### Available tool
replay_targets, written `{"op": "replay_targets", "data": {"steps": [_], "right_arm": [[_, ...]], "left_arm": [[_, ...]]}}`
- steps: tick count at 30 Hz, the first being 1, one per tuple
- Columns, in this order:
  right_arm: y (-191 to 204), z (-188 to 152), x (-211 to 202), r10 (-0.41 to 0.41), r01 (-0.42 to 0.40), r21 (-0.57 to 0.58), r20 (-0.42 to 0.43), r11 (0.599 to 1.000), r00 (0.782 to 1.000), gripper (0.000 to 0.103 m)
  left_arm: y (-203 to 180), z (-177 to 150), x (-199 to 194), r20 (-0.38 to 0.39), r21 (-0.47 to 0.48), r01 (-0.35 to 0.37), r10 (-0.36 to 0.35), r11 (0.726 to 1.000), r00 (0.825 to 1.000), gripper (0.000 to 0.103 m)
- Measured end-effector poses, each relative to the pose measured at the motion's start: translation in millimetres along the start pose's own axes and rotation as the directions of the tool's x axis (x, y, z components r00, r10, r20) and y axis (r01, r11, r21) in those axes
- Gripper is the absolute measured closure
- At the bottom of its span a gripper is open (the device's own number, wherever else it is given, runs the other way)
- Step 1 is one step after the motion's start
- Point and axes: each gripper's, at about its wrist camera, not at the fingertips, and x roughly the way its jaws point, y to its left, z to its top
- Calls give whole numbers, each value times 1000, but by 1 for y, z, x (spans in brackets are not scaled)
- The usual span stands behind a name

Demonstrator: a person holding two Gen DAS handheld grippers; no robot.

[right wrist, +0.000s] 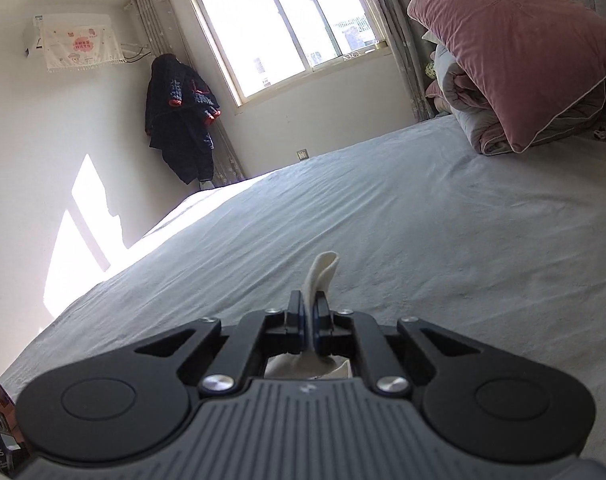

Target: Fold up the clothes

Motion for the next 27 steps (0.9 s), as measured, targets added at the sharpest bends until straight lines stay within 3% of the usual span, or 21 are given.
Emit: {"op": "replay_targets", "data": {"steps": [3,5,11,15,18,19,21,25,27], "right_arm": [[-20,-11,-3,-36,36,-1,-8,999,999,96],[-40,-32,1,-89,90,9,-61,996,994,96],[-78,-93,15,-208,207,-27,-220,978,953,96],[-71,-91,14,-243,224,-110,-225,968,944,95],[-62,-78,13,-295,259,-184,-205,948,933,76],[-58,-73,12,-292,256,-195,-187,947,938,65],[-47,-63,12,-264,228,-206,-165,952,950,60],[-6,-53,35,-111,63,-229,-202,971,973,60],[21,-54,58,-3,-60,-236,-257,970,966,60]], "left_arm": [[-5,-3,7,-57,43,9,-7,999,998,101],[-7,-7,12,-102,75,-8,15,997,995,101],[-17,-20,24,-220,165,10,27,986,975,101],[-19,-23,23,-266,201,23,32,979,963,101],[-9,-16,14,-264,135,51,-13,989,964,101],[-5,-12,10,-247,117,45,-15,992,969,101],[1,-6,3,-214,82,36,-18,996,977,101],[10,-2,3,-198,42,-3,11,999,980,92],[10,-4,9,-209,45,-29,37,999,977,89]]}}
